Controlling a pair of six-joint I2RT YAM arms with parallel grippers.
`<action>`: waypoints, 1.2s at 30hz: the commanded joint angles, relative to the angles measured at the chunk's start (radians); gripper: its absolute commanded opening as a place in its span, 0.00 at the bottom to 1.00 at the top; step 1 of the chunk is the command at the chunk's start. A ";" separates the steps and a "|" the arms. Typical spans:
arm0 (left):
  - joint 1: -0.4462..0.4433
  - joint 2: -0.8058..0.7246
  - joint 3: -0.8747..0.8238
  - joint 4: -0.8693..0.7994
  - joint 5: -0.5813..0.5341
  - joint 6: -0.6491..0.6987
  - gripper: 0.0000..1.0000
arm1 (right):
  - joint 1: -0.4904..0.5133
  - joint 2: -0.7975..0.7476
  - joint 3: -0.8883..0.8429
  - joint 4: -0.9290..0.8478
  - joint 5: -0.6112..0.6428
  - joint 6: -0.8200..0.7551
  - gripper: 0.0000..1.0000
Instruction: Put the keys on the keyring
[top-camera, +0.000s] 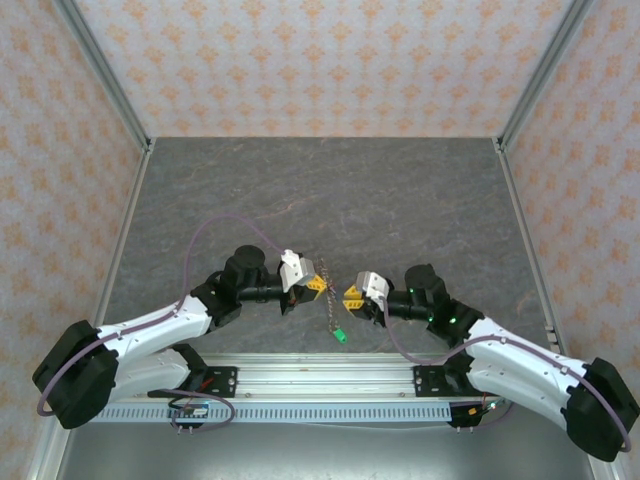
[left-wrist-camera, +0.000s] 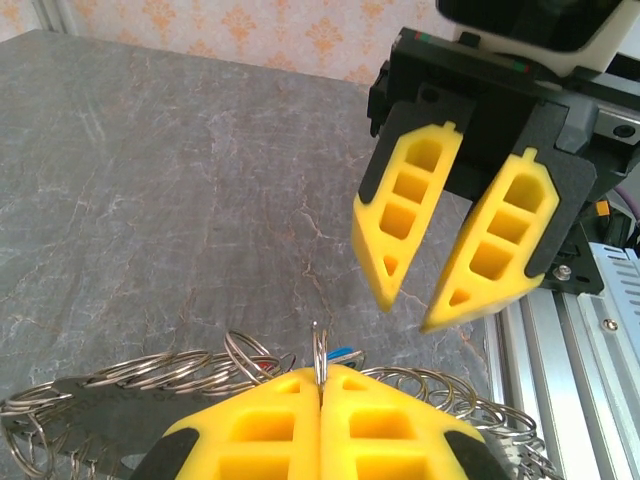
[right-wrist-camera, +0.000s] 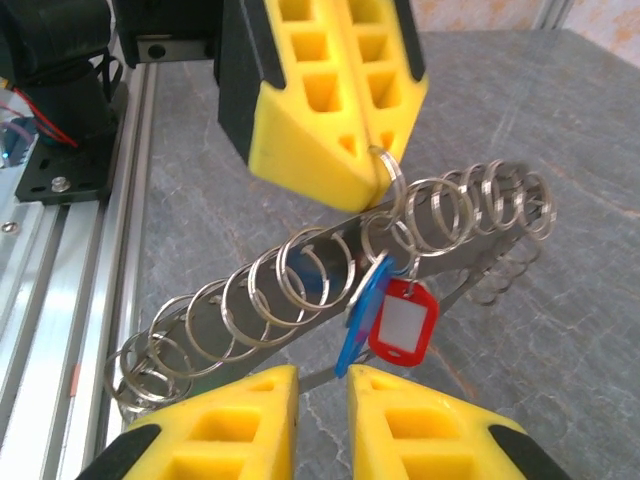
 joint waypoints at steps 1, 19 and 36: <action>0.007 -0.001 0.004 0.053 0.029 0.040 0.00 | -0.003 0.015 0.038 0.021 -0.077 -0.017 0.20; -0.008 0.042 0.062 -0.014 0.109 0.078 0.00 | -0.003 0.058 0.058 0.189 0.117 -0.004 0.20; -0.026 0.024 0.077 -0.020 0.077 0.065 0.00 | -0.003 0.090 0.069 0.062 -0.126 -0.059 0.21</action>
